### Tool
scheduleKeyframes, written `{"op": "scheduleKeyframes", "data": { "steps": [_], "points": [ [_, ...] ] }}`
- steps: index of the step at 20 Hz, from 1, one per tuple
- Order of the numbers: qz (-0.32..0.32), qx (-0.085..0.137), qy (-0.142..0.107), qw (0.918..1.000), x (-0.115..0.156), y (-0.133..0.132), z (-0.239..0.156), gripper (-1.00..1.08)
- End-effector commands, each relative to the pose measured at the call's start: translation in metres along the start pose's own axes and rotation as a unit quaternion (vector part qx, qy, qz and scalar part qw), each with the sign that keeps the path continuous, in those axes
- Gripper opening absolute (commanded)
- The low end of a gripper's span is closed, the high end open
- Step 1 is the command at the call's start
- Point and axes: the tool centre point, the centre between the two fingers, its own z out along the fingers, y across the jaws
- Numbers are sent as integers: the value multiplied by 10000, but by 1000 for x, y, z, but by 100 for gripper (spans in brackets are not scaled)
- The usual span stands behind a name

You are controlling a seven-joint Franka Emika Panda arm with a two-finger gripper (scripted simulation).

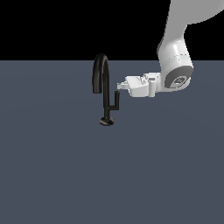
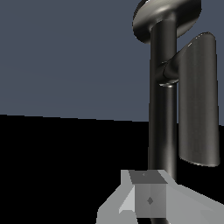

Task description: Turn on the faucet by rotating a designated handle.

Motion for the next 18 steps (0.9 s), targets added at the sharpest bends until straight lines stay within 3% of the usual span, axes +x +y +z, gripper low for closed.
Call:
{"op": "scheduleKeyframes", "data": {
  "steps": [1, 8, 18],
  "points": [
    [173, 182, -163, 9996, 14, -3, 2, -100],
    [442, 458, -411, 9971, 36, -6, 7, -100],
    [460, 477, -430, 9969, 36, -2, 8, -100]
  ]
}}
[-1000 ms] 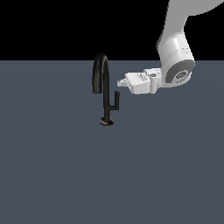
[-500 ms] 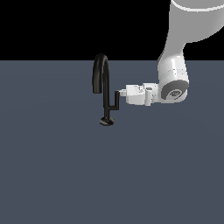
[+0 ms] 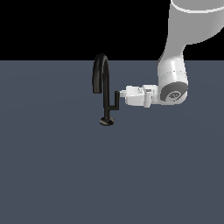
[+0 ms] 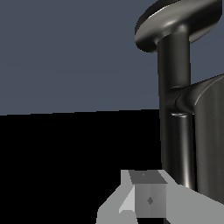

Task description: Turn on the faucet by rotating a designated handle.

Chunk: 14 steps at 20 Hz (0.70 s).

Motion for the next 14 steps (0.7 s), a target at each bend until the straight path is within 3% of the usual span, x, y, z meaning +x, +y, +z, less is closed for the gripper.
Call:
{"op": "scheduleKeyframes", "data": {
  "steps": [1, 14],
  "points": [
    [-2, 1, 1, 10000, -2, 4, 0, -100],
    [-2, 1, 1, 10000, -12, 34, 0, -100]
  ]
}}
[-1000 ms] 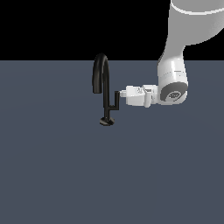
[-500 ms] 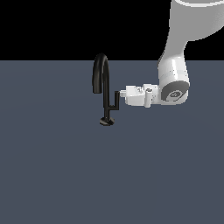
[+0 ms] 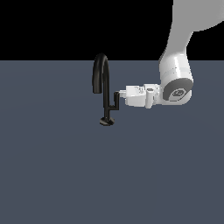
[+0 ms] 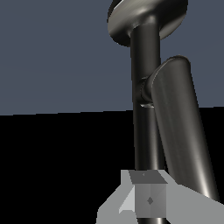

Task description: Turn on the faucet by rotating a designated handle.

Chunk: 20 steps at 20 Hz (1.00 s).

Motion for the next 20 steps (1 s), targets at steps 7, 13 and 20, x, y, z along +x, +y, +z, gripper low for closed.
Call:
{"op": "scheduleKeyframes", "data": {
  "steps": [7, 13, 20],
  "points": [
    [-21, -7, -5, 10000, -7, 14, 0, -100],
    [-14, -15, -9, 10000, 1, 33, 0, -100],
    [-6, -23, -14, 10000, 11, 57, 0, -100]
  ]
}}
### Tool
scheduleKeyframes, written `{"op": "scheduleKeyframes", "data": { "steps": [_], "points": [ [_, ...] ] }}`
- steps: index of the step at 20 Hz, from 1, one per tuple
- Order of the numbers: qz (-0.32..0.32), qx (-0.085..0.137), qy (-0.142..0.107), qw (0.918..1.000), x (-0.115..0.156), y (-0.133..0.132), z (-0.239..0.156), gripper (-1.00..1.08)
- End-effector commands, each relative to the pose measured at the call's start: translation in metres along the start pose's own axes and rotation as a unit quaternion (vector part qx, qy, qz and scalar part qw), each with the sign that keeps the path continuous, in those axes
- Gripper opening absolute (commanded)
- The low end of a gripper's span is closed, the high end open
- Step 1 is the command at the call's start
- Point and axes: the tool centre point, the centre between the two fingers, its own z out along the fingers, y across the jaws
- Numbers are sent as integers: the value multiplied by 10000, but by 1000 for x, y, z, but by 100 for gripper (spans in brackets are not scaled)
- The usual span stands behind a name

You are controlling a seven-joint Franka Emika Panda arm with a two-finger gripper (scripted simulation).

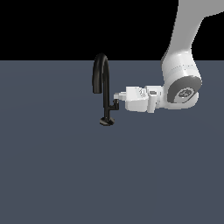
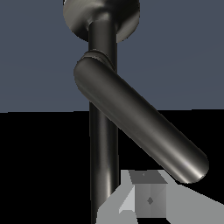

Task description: Turn on the faucet by rotating a designated handle.

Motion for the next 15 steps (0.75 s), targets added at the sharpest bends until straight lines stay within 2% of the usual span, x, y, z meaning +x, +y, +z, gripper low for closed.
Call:
{"op": "scheduleKeyframes", "data": {
  "steps": [1, 4, 5, 14, 15],
  "points": [
    [119, -21, -8, 9999, 14, 16, 0, -100],
    [122, -25, -10, 9999, 17, 23, 0, -100],
    [13, -10, -5, 10000, 6, 14, 0, -100],
    [115, -25, -10, 9999, 66, 42, 0, -100],
    [115, -25, -10, 9999, 66, 42, 0, -100]
  ]
}}
